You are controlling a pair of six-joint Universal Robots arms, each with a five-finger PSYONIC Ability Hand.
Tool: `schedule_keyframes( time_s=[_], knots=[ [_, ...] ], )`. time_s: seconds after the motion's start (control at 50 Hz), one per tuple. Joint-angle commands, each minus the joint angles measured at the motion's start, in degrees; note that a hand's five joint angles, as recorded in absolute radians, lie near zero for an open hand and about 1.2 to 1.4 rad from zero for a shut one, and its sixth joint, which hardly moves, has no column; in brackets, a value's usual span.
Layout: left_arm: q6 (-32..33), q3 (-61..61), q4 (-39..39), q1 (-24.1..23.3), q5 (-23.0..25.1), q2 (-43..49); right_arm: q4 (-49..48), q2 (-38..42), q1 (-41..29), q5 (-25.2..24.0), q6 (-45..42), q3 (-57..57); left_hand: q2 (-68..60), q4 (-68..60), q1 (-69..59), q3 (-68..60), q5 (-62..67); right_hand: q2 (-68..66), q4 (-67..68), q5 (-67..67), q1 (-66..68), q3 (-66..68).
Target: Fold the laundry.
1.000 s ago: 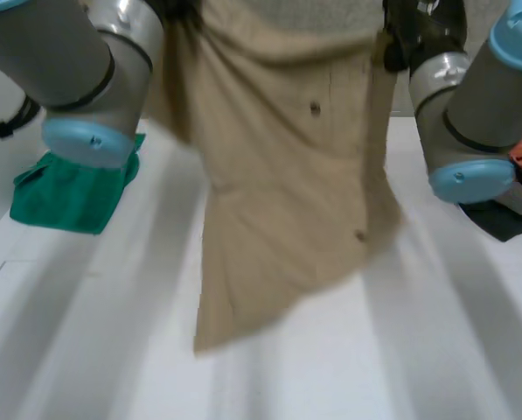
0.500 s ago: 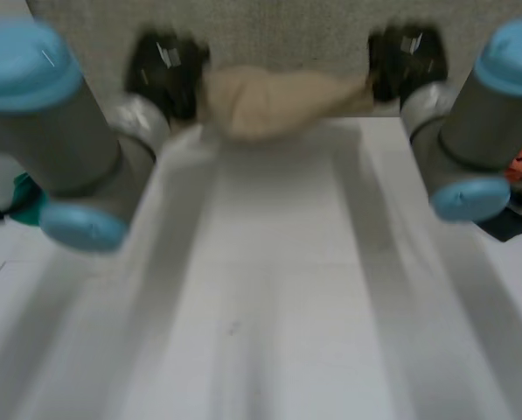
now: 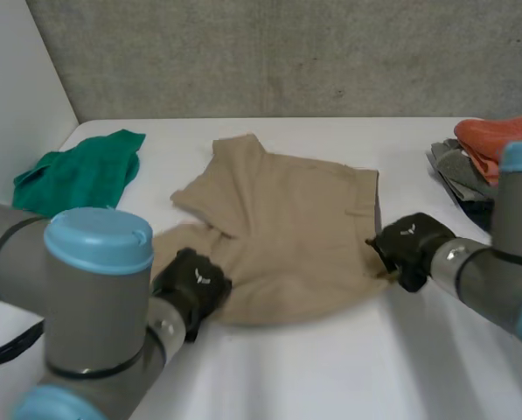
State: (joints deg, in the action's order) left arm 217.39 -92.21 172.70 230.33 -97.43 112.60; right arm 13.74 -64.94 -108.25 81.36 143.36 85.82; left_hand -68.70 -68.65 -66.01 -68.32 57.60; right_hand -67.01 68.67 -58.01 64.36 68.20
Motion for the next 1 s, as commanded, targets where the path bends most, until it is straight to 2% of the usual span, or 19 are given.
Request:
schedule_keyframes(
  time_s=[0.02, 0.16, 0.26, 0.3, 0.36, 0.42, 0.5, 0.62, 0.68, 0.76, 0.78, 0.8, 0.82, 0.86, 0.88, 0.94, 0.96, 1.0],
  knots=[
    [-2.31, -4.03, -14.04, -0.94, 1.01, -5.29, 17.53, -6.51, 4.10, -1.47, -17.14, 4.88, -11.30, -11.35, -13.99, -11.68, 12.40, -12.99, 11.33, -11.99, 15.64, 11.80],
    [-2.50, -4.21, -18.45, 0.38, 4.26, -6.43, 19.39, -8.97, 5.24, -4.27, -17.77, 7.78, -11.30, -11.35, -13.99, -11.68, 12.40, -12.99, 11.33, -11.99, 15.64, 11.80],
    [0.84, -0.97, -23.55, 0.03, 6.47, -6.87, 19.39, -9.15, 5.24, -6.48, -16.10, 6.91, -11.30, -11.35, -13.99, -11.68, 12.40, -12.99, 11.33, -11.99, 15.64, 11.80],
    [2.07, 1.67, -23.64, 0.12, 6.47, -6.61, 18.60, -8.71, 5.16, -6.48, -14.79, 5.86, -11.30, -11.35, -13.99, -11.68, 12.40, -12.99, 11.33, -11.99, 15.64, 11.80],
    [3.65, 8.52, -19.43, 1.08, 6.38, -4.42, 15.27, -6.43, 4.89, -6.13, -10.40, 3.05, -11.30, -11.35, -13.99, -11.68, 12.40, -12.99, 11.33, -11.99, 15.64, 11.80],
    [5.76, 19.04, -11.10, 4.32, 6.20, 2.59, 10.27, -3.36, 4.72, -3.06, -4.96, -1.77, -11.30, -11.35, -13.99, -11.68, 12.40, -12.99, 11.33, -11.99, 15.64, 11.80],
    [8.57, 31.89, -4.75, 5.04, 6.03, 11.65, 4.11, 0.25, 4.63, 1.07, -0.55, -6.88, -11.30, -11.35, -13.99, -11.68, 12.40, -12.99, 11.33, -11.99, 15.64, 11.80],
    [9.81, 55.41, -0.79, 5.48, 5.68, 27.72, -10.89, 9.11, 3.31, 8.01, 3.76, -15.31, -11.30, -11.35, -13.99, -11.68, 12.40, -12.99, 11.33, -11.99, 15.64, 11.80],
    [9.55, 66.14, -0.70, 5.30, 5.33, 35.72, -15.84, 12.90, 2.61, 9.86, 3.68, -18.31, -11.30, -11.35, -13.99, -11.68, 12.40, -12.99, 11.33, -11.99, 15.64, 11.80],
    [9.02, 79.25, 1.05, 5.91, 6.29, 46.36, -27.07, 21.32, 0.85, 12.50, 2.01, -24.45, -11.30, -11.35, -13.99, -11.68, 12.40, -12.99, 11.33, -11.99, 15.64, 11.80],
    [8.76, 80.94, 1.67, 6.09, 6.55, 47.96, -28.58, 22.57, 0.67, 12.77, 1.66, -25.43, -9.82, -9.87, -12.51, -10.20, 10.92, -10.30, 8.65, -9.31, 12.95, 9.11],
    [8.58, 82.26, 2.02, 6.18, 6.81, 49.10, -29.90, 23.89, 0.50, 13.03, 1.31, -26.31, -4.81, -4.86, -7.50, -5.19, 5.91, 9.54, -11.20, 10.54, -6.89, -10.73],
    [8.06, 83.93, 3.07, 6.36, 7.17, 50.85, -32.35, 26.33, 0.06, 13.64, 1.13, -28.40, 16.56, 16.51, 13.87, 16.18, -15.45, 52.87, -54.53, 53.87, -50.22, -54.06],
    [7.27, 84.12, 4.39, 6.36, 7.08, 51.84, -32.29, 28.19, -0.38, 14.35, 1.04, -29.91, 54.08, 54.03, 51.39, 53.70, -52.98, 57.01, -58.67, 58.01, -54.36, -58.20],
    [6.39, 83.60, 5.97, 6.01, 6.91, 52.10, -31.94, 28.64, -0.56, 14.70, 1.13, -30.44, 58.70, 58.65, 56.01, 58.32, -57.60, 57.01, -58.67, 58.01, -54.36, -58.20],
    [4.81, 82.20, 8.26, 5.04, 6.29, 51.23, -27.12, 28.47, -0.82, 17.16, 2.53, -31.68, 58.70, 58.65, 56.01, 58.32, -57.60, 57.01, -58.67, 58.01, -54.36, -58.20],
    [3.84, 80.45, 9.31, 4.17, 5.68, 49.92, -21.36, 26.64, -0.73, 17.34, 5.49, -31.50, 58.70, 58.65, 56.01, 58.32, -57.60, 57.01, -58.67, 58.01, -54.36, -58.20],
    [2.96, 77.98, 9.76, 3.72, 4.80, 47.98, -17.72, 24.88, -0.65, 16.73, 7.44, -31.15, 58.70, 58.65, 56.01, 58.32, -57.60, 57.01, -58.67, 58.01, -54.36, -58.20]
  ],
)
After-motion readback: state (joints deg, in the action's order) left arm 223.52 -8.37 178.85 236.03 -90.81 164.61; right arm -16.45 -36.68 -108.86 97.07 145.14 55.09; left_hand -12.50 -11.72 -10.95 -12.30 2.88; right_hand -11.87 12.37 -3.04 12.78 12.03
